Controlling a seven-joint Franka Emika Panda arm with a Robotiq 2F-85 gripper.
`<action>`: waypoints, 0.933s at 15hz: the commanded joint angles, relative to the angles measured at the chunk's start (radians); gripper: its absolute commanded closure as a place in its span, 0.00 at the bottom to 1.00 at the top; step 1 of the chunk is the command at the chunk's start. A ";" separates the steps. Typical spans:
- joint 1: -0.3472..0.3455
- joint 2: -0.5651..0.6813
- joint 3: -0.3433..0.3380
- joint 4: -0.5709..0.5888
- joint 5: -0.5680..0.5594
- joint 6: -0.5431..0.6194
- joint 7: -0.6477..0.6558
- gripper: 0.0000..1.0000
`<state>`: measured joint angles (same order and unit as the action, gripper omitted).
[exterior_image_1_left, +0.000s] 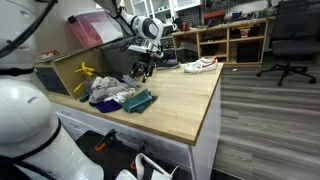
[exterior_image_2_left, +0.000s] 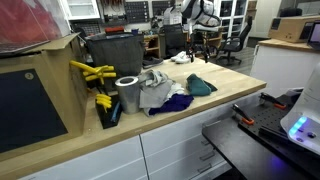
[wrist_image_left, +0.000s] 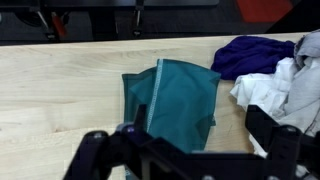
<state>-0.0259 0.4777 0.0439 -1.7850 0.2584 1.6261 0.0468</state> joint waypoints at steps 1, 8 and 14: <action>0.049 -0.033 -0.022 -0.015 -0.048 0.008 0.095 0.00; 0.124 -0.104 -0.025 -0.108 -0.207 0.058 0.223 0.26; 0.175 -0.176 -0.011 -0.280 -0.325 0.283 0.246 0.71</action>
<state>0.1241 0.3772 0.0316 -1.9342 -0.0059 1.7648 0.2640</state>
